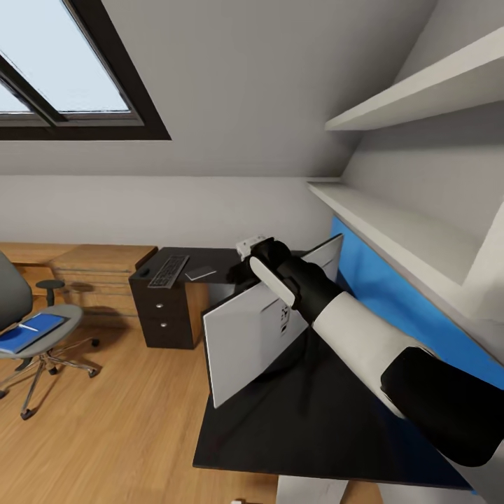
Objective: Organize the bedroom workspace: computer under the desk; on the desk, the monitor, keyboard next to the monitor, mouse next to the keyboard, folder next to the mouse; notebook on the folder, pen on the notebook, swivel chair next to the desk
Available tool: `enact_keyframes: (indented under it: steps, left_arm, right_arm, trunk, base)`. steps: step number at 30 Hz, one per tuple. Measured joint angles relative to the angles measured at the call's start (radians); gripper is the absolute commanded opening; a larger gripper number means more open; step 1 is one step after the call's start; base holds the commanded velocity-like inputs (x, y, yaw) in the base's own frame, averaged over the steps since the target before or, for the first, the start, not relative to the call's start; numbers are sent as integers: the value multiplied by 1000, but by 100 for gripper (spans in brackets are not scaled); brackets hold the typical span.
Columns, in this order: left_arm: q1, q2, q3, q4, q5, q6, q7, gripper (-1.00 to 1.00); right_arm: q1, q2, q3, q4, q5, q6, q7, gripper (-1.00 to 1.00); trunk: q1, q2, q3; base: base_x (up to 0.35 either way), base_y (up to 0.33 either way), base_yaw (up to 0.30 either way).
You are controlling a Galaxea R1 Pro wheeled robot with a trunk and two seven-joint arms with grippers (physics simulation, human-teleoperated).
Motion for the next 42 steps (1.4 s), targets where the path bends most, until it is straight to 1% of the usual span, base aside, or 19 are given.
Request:
enact_keyframes:
  steps: [5,11,17,20,21,23,24,26,27,28,29,30,35,36,42]
  left_arm:
    - [0,0,0,0,0,-1,0,100]
    - [0,0,0,0,1,-1,0,100]
    - [0,0,0,0,1,-1,1,100]
    - [0,-2,0,0,1,-1,1,100]
    - [0,-5,0,0,1,-1,1,100]
    - [0,-7,0,0,1,-1,1,100]
    - [0,-9,0,0,1,-1,1,100]
    - [0,-10,0,0,1,-1,1,100]
    - [0,-11,0,0,0,-1,1,100]
    - [0,-11,0,0,0,-1,1,100]
    - [0,-12,0,0,0,-1,1,100]
    - [0,-13,0,0,0,-1,1,100]
    - [0,-13,0,0,0,-1,1,100]
    - [0,-13,0,0,-1,-1,1,100]
    - [0,-13,0,0,0,-2,1,100]
  right_arm:
    - [0,0,2,3,0,0,-1,100]
    - [0,0,24,3,0,1,-1,100]
    - [0,0,54,7,-2,3,0,100]
    - [0,0,66,8,-21,15,2,100]
    - [0,0,76,8,-37,23,4,100]
    - [0,0,92,8,-54,30,7,100]
    - [0,0,114,8,-71,35,9,100]
    - [0,0,140,8,-86,38,10,100]
    - [0,0,164,8,-102,40,11,100]
    - [0,0,176,8,-109,41,11,100]
    - [0,0,195,8,-124,42,12,100]
    - [0,0,227,8,-155,43,13,100]
    - [0,0,238,8,-164,43,13,100]
    - [0,0,239,8,-160,44,12,100]
    - [0,0,242,8,-166,44,11,100]
  trunk:
    - [0,0,0]
    - [0,0,0]
    - [0,0,0]
    - [0,0,0]
    - [0,0,0]
    - [0,0,0]
    - [0,0,0]
    - [0,0,0]
    - [0,0,0]
    - [0,0,0]
    - [0,0,0]
    - [1,0,0]
    - [1,0,0]
    - [1,0,0]
    - [1,0,0]
  base:
    - [235,68,0]
    - [65,18,0]
    - [9,2,0]
    - [0,0,0]
    - [0,0,0]
    - [0,0,0]
    - [0,0,0]
    - [0,0,0]
    - [0,0,0]
    - [-19,0,0]
    - [-203,0,0]
    - [-229,0,0]
    - [-273,0,0]
    - [-171,0,0]
    - [-111,0,0]
